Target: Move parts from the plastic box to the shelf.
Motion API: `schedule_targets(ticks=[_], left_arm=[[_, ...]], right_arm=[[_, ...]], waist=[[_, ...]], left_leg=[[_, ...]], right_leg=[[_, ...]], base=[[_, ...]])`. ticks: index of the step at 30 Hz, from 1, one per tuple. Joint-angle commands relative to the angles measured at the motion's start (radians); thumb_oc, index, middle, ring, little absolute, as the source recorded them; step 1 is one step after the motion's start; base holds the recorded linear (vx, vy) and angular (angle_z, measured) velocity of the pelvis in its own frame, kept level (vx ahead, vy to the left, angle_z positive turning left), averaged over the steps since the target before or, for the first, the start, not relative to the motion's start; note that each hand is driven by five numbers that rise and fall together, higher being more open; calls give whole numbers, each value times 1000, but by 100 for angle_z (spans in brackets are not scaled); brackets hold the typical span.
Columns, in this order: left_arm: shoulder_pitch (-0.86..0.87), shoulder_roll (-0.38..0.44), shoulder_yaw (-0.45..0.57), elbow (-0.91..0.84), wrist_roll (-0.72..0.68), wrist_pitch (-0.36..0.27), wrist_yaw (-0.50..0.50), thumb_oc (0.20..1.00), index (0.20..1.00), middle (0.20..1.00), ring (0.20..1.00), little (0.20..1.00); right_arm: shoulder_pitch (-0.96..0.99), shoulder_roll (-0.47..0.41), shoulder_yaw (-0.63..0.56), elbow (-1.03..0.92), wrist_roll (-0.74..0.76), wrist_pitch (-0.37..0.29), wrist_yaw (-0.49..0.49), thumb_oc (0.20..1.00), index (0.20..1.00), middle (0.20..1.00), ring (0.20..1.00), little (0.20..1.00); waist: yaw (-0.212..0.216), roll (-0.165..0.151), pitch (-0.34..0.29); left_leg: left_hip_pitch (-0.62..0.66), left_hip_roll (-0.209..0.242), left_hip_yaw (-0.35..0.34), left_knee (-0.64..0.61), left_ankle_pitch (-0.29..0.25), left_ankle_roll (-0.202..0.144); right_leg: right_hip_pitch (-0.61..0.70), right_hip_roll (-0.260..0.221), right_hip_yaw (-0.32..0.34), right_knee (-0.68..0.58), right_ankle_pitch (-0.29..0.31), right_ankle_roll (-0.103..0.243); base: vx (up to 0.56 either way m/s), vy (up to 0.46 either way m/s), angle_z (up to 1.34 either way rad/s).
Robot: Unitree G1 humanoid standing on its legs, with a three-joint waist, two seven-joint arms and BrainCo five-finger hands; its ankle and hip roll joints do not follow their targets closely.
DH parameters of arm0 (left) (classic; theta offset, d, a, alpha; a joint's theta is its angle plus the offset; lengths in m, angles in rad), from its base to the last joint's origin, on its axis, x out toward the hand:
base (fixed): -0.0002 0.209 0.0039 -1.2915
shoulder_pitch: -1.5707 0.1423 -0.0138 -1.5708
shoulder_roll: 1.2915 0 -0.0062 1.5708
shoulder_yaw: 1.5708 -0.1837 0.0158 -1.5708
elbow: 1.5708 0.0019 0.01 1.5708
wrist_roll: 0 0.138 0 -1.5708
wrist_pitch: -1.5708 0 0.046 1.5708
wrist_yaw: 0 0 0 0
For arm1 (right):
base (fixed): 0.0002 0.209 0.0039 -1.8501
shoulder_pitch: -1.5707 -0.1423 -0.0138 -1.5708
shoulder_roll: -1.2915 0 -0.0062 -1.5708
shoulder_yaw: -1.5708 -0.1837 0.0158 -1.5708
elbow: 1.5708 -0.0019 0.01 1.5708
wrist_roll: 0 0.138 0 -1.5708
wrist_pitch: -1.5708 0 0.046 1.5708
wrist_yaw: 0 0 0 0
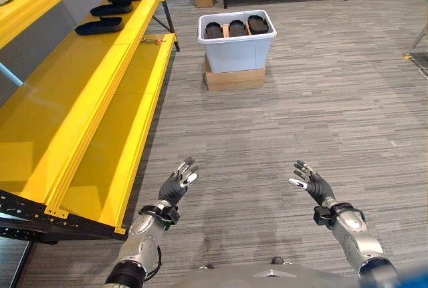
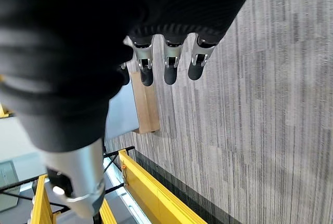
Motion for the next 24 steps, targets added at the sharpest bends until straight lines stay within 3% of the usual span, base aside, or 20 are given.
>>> schedule_targets(ticks=[1, 4, 7, 12, 20, 24], left_arm=[[-36, 23, 26, -32, -42, -27, 2, 1000, 1000, 1000, 1000, 1000], [-33, 18, 35, -22, -45, -27, 6, 1000, 1000, 1000, 1000, 1000], [-30, 16, 39, -24, -25, -19, 6, 1000, 1000, 1000, 1000, 1000], [-22, 40, 11, -38, 73, -6, -61, 1000, 1000, 1000, 1000, 1000], [-15, 44, 9, -63, 8, 12, -35, 1000, 1000, 1000, 1000, 1000], [-14, 21, 21, -52, -116, 99, -33, 1000, 1000, 1000, 1000, 1000]], right_arm=[[-65, 10, 2, -28, -14, -40, -10, 1000, 1000, 1000, 1000, 1000], [-65, 16, -1, -25, 59, -19, -1, 1000, 1000, 1000, 1000, 1000], [-54, 25, -11, -38, 26, -33, 5, 1000, 1000, 1000, 1000, 1000], [-48, 29, -22, -59, 88, -3, 27, 1000, 1000, 1000, 1000, 1000], [-52, 37, -17, -70, 77, 13, 17, 1000, 1000, 1000, 1000, 1000], [-55, 42, -14, -63, 93, 28, 20, 1000, 1000, 1000, 1000, 1000]], waist=[[-2, -50, 8], [1, -50, 6], [0, -51, 6], [-6, -48, 8], [-2, -44, 10], [2, -45, 9]], left_leg=[[-19, 30, -8, 13, 17, -39], [-18, 29, -9, 10, 18, -39], [-16, 28, -9, 10, 16, -38], [-17, 26, -5, 11, 16, -36], [-20, 23, -6, 10, 17, -34], [-20, 22, -10, 9, 16, -34]], right_leg=[[20, -77, -30, 6, 36, 90], [22, -77, -32, 5, 36, 91], [21, -77, -33, 6, 37, 92], [18, -74, -27, 13, 32, 91], [18, -74, -32, 14, 29, 90], [21, -72, -36, 14, 28, 89]], base=[[0, 0, 0], [0, 0, 0], [0, 0, 0], [-6, 1, 0], [-6, 13, 0], [0, 0, 0]])
